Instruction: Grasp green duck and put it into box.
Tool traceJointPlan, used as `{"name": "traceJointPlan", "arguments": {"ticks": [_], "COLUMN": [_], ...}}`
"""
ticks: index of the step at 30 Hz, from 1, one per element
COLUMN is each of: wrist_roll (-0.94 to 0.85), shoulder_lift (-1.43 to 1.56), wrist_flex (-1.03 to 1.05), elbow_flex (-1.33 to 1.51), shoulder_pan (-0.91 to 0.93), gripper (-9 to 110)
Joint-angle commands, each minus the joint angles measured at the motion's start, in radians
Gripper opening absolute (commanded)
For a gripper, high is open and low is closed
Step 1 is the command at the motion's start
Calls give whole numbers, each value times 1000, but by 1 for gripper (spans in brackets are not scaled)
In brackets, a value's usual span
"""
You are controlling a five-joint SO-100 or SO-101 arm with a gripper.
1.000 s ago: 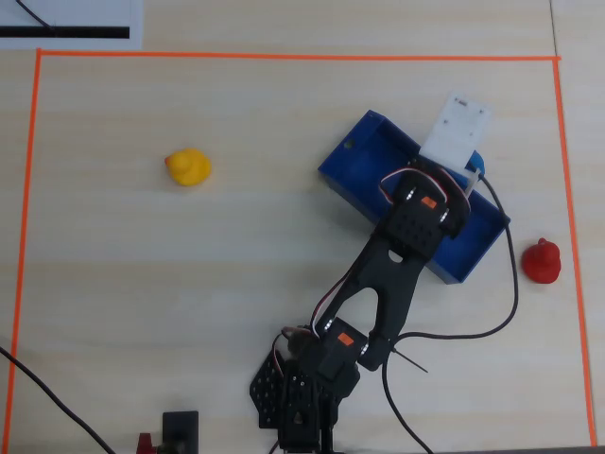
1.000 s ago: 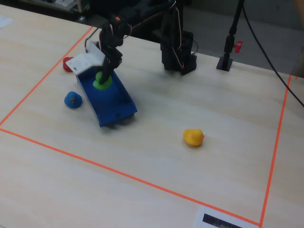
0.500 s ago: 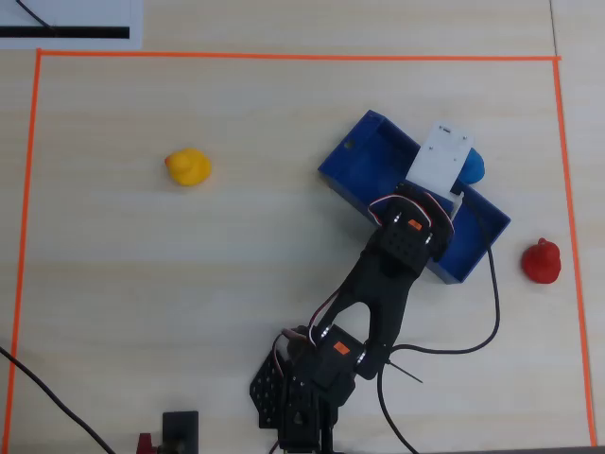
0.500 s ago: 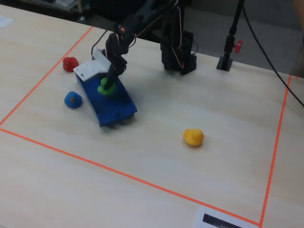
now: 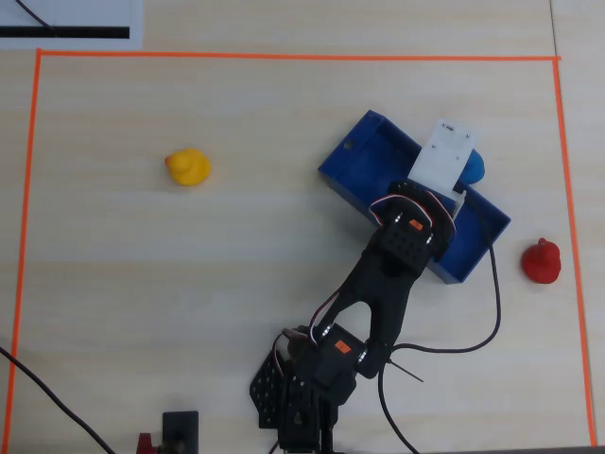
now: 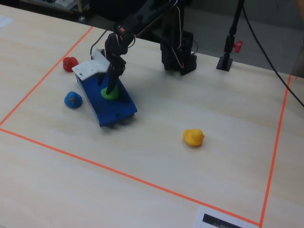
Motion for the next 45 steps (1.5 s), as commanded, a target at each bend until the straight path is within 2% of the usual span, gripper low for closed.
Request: {"name": "traceJointPlan", "arguments": {"ticks": [1,4,7,9,13,16,24,31,37,45], "wrist_roll": [100,172,212,155,75,86,58,52,41,40], "shoulder_lift": [176,347,522,624,704,756,1123,1324,1424,1536], "wrist_flex": [-114,-229,-132,104,739,953,742,603,561,703], "elbow_flex": [-21,43,61,43,-61,-2,558,857,979,1019], "shoulder_pan": [-44,-135,-267,-359,-540,-652,-715,-738,-735,-738], "gripper": [0,0,0,0,0,0,0,0,0,1]}}
